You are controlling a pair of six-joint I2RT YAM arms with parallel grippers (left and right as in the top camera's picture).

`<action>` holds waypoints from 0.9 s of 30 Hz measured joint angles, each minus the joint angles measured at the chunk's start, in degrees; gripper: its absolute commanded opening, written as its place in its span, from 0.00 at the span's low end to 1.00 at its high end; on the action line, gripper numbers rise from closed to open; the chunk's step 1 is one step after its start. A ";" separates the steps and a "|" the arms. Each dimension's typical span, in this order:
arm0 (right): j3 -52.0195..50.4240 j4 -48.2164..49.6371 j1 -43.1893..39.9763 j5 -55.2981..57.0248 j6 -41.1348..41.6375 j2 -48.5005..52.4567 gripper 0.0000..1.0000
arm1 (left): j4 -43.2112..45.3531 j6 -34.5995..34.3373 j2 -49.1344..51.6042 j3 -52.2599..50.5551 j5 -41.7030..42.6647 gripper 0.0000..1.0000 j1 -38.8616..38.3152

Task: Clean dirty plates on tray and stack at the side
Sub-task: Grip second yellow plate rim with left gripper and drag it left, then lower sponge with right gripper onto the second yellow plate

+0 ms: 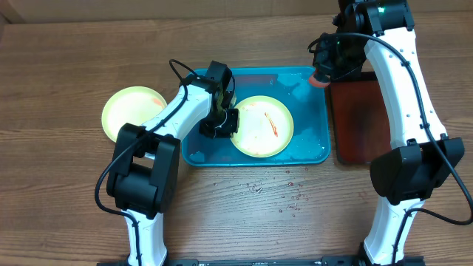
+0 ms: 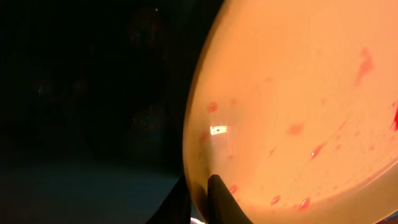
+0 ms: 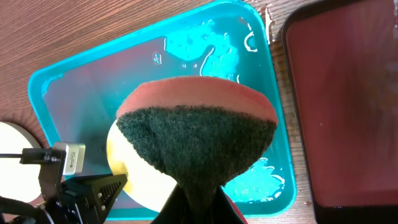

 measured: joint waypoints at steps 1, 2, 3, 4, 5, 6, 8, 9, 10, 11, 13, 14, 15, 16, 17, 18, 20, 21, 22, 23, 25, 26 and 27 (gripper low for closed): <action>0.00 0.00 0.00 0.00 -0.02 0.00 0.04 | 0.28 0.52 0.00 0.02 -0.02 0.07 0.07; 0.00 -0.02 0.00 0.02 0.00 0.00 0.04 | 0.59 1.22 0.00 0.00 -0.13 0.07 0.15; 0.00 0.00 0.00 0.00 -0.02 0.00 0.04 | 0.83 1.64 0.00 0.02 -0.44 0.07 0.17; 0.00 -0.02 0.00 0.00 -0.02 0.00 0.04 | 1.18 1.90 0.00 0.00 -0.94 0.06 0.26; 0.00 -0.02 0.00 0.00 0.00 0.00 0.04 | 1.66 2.40 0.00 0.02 -1.51 0.06 0.31; 0.00 -0.04 0.00 0.00 0.00 0.00 0.04 | 2.32 3.08 0.00 0.02 -2.19 0.06 0.44; 0.00 0.00 0.00 0.02 0.00 0.00 0.04 | 3.93 4.57 0.00 0.02 -3.76 0.08 0.55; 0.00 -0.02 0.00 0.00 -0.02 0.00 0.04 | 4.94 5.49 0.00 0.02 -4.55 0.11 0.55; 0.00 -0.04 -0.02 0.02 0.00 0.00 0.04 | 5.70 6.29 0.00 0.02 -5.18 0.15 0.55; 0.00 -0.02 0.00 0.00 0.00 0.00 0.04 | 6.36 7.13 0.02 0.00 -5.90 0.19 0.55; 0.00 -0.11 0.00 -0.02 0.00 0.00 0.04 | 6.88 7.93 0.02 0.00 -6.78 0.34 0.55; 0.00 -0.11 0.00 0.00 -0.04 0.00 0.04 | 6.93 8.44 0.02 0.00 -7.04 0.37 0.55; 0.00 -0.11 0.00 0.00 0.00 0.00 0.04 | 6.71 8.81 0.02 0.00 -7.08 0.38 0.55; 0.00 -0.11 0.00 0.00 0.00 0.00 0.04 | 6.47 9.05 0.02 0.00 -6.95 0.38 0.55; 0.00 -0.07 0.00 -0.02 0.00 0.00 0.04 | 6.16 9.18 0.02 0.00 -6.67 0.38 0.55; 0.00 -0.07 0.00 -0.02 -0.02 0.00 0.04 | 5.88 9.25 0.02 0.00 -6.12 0.38 0.55; 0.00 -0.07 0.00 0.02 -0.02 0.00 0.04 | 5.38 9.35 0.02 0.00 -4.83 0.37 0.66; 0.00 -0.02 0.00 0.00 -0.02 0.00 0.04 | 5.27 9.38 0.02 0.00 -4.46 0.35 0.66; 0.00 0.00 0.09 0.00 0.00 0.00 0.04 | 5.16 9.38 0.02 0.00 -4.09 0.31 0.66; 0.00 0.20 0.15 0.00 -0.02 0.00 0.04 | 5.16 9.38 0.02 0.00 -3.76 0.24 0.66; 0.00 0.61 0.39 0.00 -0.02 0.00 0.04 | 5.18 9.64 0.02 0.00 -3.34 0.04 0.66; 0.00 0.79 0.68 0.02 -0.02 0.00 0.04 | 5.20 9.84 0.02 0.00 -3.26 0.04 0.66; 0.00 0.87 1.01 0.02 0.00 0.00 0.04 | 5.22 9.92 0.02 0.00 -3.06 0.04 0.66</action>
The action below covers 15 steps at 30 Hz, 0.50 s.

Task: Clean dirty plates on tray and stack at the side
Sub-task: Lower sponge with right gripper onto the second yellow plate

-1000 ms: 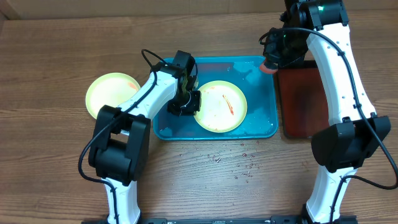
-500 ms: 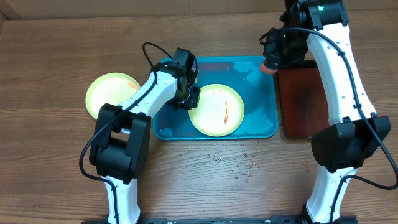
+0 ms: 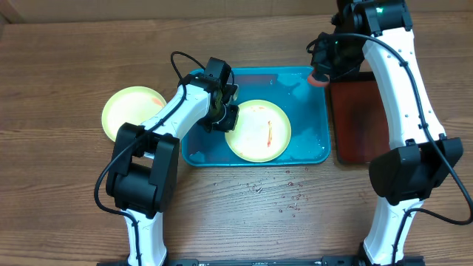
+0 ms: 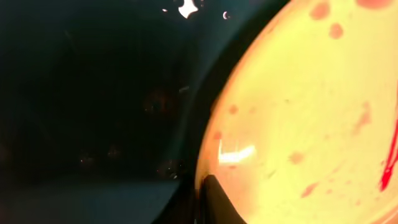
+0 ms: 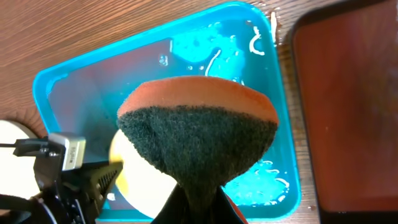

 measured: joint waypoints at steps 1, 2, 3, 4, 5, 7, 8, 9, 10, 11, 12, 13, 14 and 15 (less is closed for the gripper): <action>0.00 0.04 0.44 0.00 0.00 0.00 0.04 | 0.20 0.02 0.00 0.00 0.09 0.04 0.00; 0.00 0.07 0.90 0.00 -0.02 0.00 0.04 | 0.46 0.04 0.00 0.00 0.17 0.04 0.00; 0.00 0.04 1.46 -0.02 0.00 0.00 0.04 | 0.66 0.04 0.00 0.00 0.24 0.04 0.15; 0.00 0.13 2.10 0.00 -0.02 0.00 0.04 | 0.79 0.04 0.00 0.00 0.26 0.04 0.15; -0.13 0.52 3.15 0.00 -0.02 0.00 0.04 | 0.85 -0.15 0.00 0.00 0.20 0.04 0.15; -0.87 1.60 4.52 -0.04 0.02 0.00 0.04 | 0.83 -1.84 0.00 0.00 -0.55 0.04 0.28; -1.84 2.62 5.31 -0.02 0.02 0.00 0.04 | 0.81 -2.95 0.00 0.00 -0.98 0.04 0.57; -3.04 3.54 6.14 -0.04 0.09 0.00 0.04 | 0.81 -4.20 0.00 0.00 -1.29 0.04 0.81; -4.07 4.13 6.69 -0.04 0.26 0.00 0.04 | 0.79 -5.25 0.00 0.00 -1.31 0.04 1.18; -5.51 4.96 7.34 -0.04 0.46 0.00 0.04 | 0.74 -6.25 0.00 0.00 -1.29 0.04 1.77; -7.17 5.95 8.02 -0.09 0.55 0.00 0.04 | 0.59 -7.17 0.00 0.00 -1.25 0.04 2.47; -8.63 6.95 8.55 -0.28 0.72 0.00 0.04 | 0.39 -7.93 0.00 0.00 -1.03 0.04 3.39; -9.94 7.65 9.07 -0.48 0.87 0.00 0.04 | 0.17 -8.55 0.00 0.00 -0.55 0.04 4.39; -11.61 9.05 9.57 -0.92 0.96 0.00 0.04 | -0.07 -8.98 0.00 0.00 -0.11 0.04 5.35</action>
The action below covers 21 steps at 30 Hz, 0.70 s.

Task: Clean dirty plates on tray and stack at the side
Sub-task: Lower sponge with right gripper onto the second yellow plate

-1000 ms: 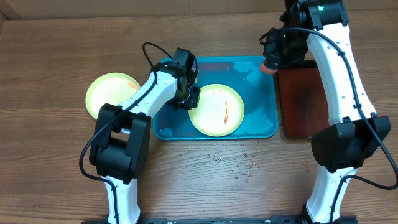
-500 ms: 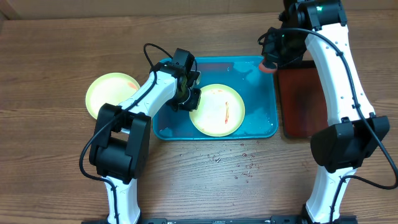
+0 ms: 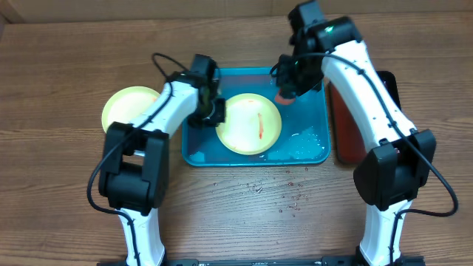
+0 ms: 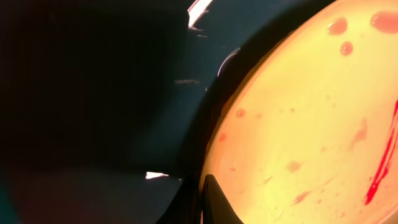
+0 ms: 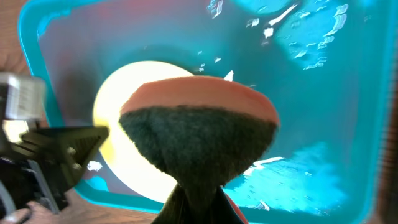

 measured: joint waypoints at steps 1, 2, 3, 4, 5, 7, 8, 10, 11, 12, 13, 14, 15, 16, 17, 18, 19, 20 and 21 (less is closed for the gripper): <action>-1.53 1.62 0.57 -0.55 0.17 0.00 0.04 | -0.42 -0.46 0.00 0.00 0.61 0.04 1.14; -2.99 3.30 1.05 -0.92 0.20 0.00 0.04 | -0.66 -0.70 0.00 0.00 1.05 0.04 1.81; -4.52 4.92 1.51 -1.27 0.28 0.00 0.04 | -0.76 -0.74 0.00 0.00 1.46 0.04 2.54; -6.03 6.78 1.97 -1.60 0.39 0.00 0.04 | -0.87 -0.72 0.00 0.00 1.79 0.04 3.17; -7.34 8.63 2.36 -1.77 0.35 0.00 0.04 | -0.90 -0.70 0.00 0.00 1.99 0.04 3.45; -10.27 12.61 3.41 -2.16 0.37 0.00 0.04 | -1.09 -0.61 0.00 0.00 2.34 0.04 3.37; -11.52 14.08 3.82 -2.27 0.44 0.00 0.04 | -1.27 -0.57 0.00 0.00 2.47 0.04 3.26; -13.88 17.29 4.52 -2.54 0.42 0.00 0.04 | -1.70 -0.42 0.00 0.00 2.73 0.04 2.93; -15.34 18.86 4.87 -2.69 0.37 0.00 0.04 | -1.90 -0.24 0.00 0.00 2.97 0.04 2.71; -16.37 19.76 5.11 -2.97 0.42 0.00 0.04 | -1.97 -0.11 0.00 -0.02 3.23 0.04 2.67; -17.25 20.50 5.22 -3.13 0.42 0.00 0.04 | -1.99 0.02 0.00 -0.02 3.39 0.04 2.60; -18.03 21.24 5.27 -3.30 0.42 0.00 0.04 | -1.97 0.22 0.00 -0.04 3.61 0.04 2.58; -18.51 21.55 5.25 -3.39 0.42 0.00 0.04 | -1.97 0.26 0.00 -0.04 3.72 0.04 2.60; -18.91 21.62 5.20 -3.43 0.39 0.04 0.04 | -1.99 0.39 0.00 -0.04 3.82 0.04 2.60; -19.02 21.66 5.16 -3.45 0.42 0.22 0.04 | -1.97 0.42 0.00 -0.04 3.98 0.04 2.60; -19.02 21.81 5.16 -3.45 0.44 0.52 0.04 | -1.99 0.42 0.02 -0.04 4.02 0.04 2.60; -19.02 21.92 5.16 -3.50 0.44 0.90 0.04 | -1.97 0.42 0.02 -0.04 4.02 0.04 2.60; -19.02 21.81 5.16 -3.65 0.44 1.55 0.04 | -1.99 0.42 0.02 -0.04 4.04 0.04 2.60; -19.02 21.59 5.16 -3.93 0.39 2.32 0.04 | -1.99 0.42 0.02 -0.04 4.04 0.04 2.60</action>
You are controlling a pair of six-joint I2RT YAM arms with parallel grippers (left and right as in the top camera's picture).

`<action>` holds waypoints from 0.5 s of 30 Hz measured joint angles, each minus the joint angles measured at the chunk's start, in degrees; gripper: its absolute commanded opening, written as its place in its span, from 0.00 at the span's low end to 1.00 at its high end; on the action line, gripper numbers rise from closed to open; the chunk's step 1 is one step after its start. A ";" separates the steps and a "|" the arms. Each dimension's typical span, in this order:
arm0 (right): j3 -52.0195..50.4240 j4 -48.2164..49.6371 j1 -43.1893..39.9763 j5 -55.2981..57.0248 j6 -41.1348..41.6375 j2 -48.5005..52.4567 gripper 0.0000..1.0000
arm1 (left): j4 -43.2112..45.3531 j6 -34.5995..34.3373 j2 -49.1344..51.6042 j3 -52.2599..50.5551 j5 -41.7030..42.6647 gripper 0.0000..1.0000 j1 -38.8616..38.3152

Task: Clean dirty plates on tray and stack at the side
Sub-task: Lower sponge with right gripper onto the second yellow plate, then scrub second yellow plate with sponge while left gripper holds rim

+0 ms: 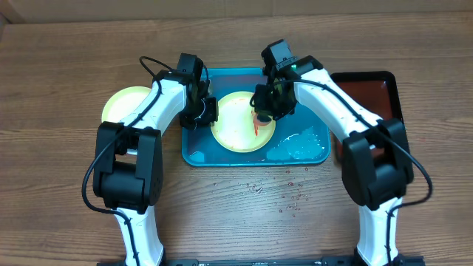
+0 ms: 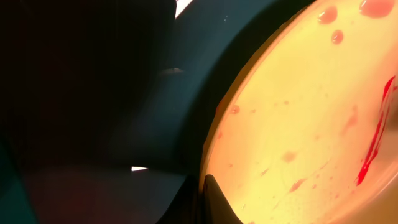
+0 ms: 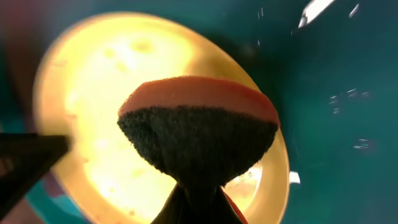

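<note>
A yellow plate (image 1: 238, 125) streaked with red sauce sits in the blue tray (image 1: 310, 151). My left gripper (image 1: 209, 112) is shut on the plate's left rim (image 2: 214, 155); one finger (image 2: 219, 198) lies on the plate's inner face. My right gripper (image 1: 264, 111) is shut on a sponge (image 3: 198, 134), orange on top and dark green below, held over the plate's right side (image 3: 99, 124) by the red streak (image 2: 373, 140). A second yellow plate (image 1: 122, 111) lies on the table left of the tray.
A dark red tray (image 1: 373, 92) sits at the right of the blue tray. Water puddles (image 1: 295, 144) lie in the blue tray's right part. Small droplets (image 1: 284, 196) dot the wooden table in front of the tray.
My right gripper has moved left and down with the sponge, from above the plate's upper right edge to right over the plate. The left gripper and plate shifted slightly left.
At first my left gripper held the plate's rim in the tray while the right gripper held the sponge over the tray's far right corner. The plate then shifted left in the tray. The sponge has come over to the plate.
</note>
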 measured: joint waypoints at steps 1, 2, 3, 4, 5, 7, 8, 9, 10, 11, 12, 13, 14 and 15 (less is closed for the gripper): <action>0.00 -0.22 0.00 -0.57 0.00 1.18 0.04 | 0.00 0.00 0.00 0.00 0.02 0.04 0.00; 0.00 -0.55 0.00 -1.31 0.02 2.62 0.04 | -0.02 0.02 0.00 0.00 0.02 0.04 0.00; 0.00 -0.83 0.00 -1.92 0.00 3.85 0.04 | 0.00 0.00 0.00 0.00 0.02 0.04 0.00; 0.00 -1.05 0.00 -2.71 0.07 5.27 0.04 | 0.00 0.02 0.00 0.00 0.04 0.04 0.00; 0.09 -1.07 -0.02 -3.72 0.13 6.08 0.04 | -0.13 0.02 0.00 0.00 -0.11 0.04 0.00; 0.24 -1.31 -0.44 -5.22 0.20 6.10 0.04 | -0.15 0.02 0.13 0.00 -0.24 0.04 0.00; 0.26 -1.29 -0.55 -5.70 0.17 6.14 0.04 | -0.15 0.02 0.13 0.00 -0.26 0.04 0.00; 0.26 -1.25 -0.68 -6.16 0.17 6.16 0.04 | -0.17 0.02 0.15 0.00 -0.26 0.04 0.00; 0.26 -1.16 -0.79 -6.84 0.20 6.16 0.04 | -0.15 0.02 0.15 0.00 -0.26 0.04 0.02; 0.26 -0.90 -0.79 -7.48 0.20 6.25 0.04 | -0.17 0.02 0.15 0.00 -0.26 0.04 0.00; 0.26 -0.39 -0.76 -8.28 0.17 6.38 0.04 | -0.17 0.04 0.15 0.00 -0.24 0.04 0.00; 0.26 0.13 -0.68 -9.09 0.17 6.54 0.04 | -0.15 0.22 0.15 0.00 -0.20 0.04 0.02; 0.26 0.57 -0.55 -9.75 0.22 6.67 0.04 | -0.15 0.28 0.15 0.00 -0.15 0.04 0.02; 0.24 1.14 -0.31 -10.36 0.20 6.78 0.04 | -0.15 0.39 0.15 0.00 -0.04 0.04 0.02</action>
